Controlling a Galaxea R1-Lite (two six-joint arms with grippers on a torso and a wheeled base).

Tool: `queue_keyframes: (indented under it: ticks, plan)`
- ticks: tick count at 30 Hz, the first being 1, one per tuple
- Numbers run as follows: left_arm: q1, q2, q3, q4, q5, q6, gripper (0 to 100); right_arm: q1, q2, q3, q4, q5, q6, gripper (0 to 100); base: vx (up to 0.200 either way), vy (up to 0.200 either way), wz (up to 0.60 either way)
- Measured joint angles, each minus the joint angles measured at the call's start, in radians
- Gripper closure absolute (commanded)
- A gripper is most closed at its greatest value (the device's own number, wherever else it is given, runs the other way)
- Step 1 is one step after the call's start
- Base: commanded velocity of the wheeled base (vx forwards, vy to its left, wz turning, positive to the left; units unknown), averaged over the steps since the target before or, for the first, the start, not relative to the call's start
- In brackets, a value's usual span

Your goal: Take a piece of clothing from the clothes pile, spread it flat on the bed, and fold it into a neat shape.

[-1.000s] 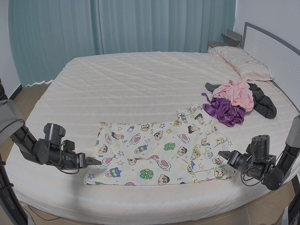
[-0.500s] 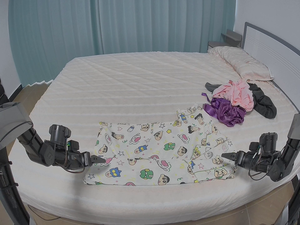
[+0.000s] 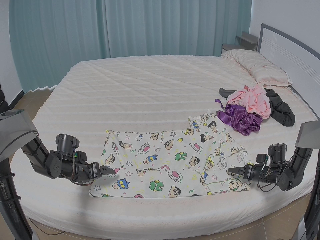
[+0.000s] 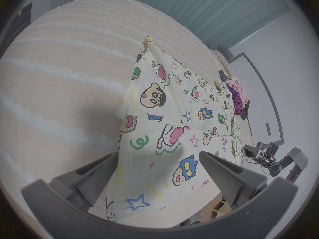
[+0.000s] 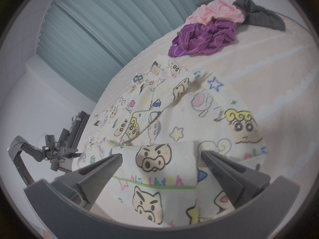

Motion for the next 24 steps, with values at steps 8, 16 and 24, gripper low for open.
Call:
queue_keyframes:
  ticks: [8, 16, 24]
  plan:
    - [-0.002, 0.014, 0.004, 0.000, -0.001, -0.001, 0, -0.001, 0.032, -0.008, -0.006, 0.069, -0.008, 100, 0.000, 0.000, 0.00]
    - [-0.002, 0.024, 0.007, 0.000, -0.001, -0.006, 0, -0.009, 0.036, -0.011, -0.025, 0.092, 0.000, 100, 0.000, 0.000, 0.00]
    - [-0.001, 0.025, 0.008, 0.000, -0.001, -0.047, 0, -0.012, 0.013, -0.020, -0.065, 0.083, 0.006, 100, 0.000, 0.000, 0.00]
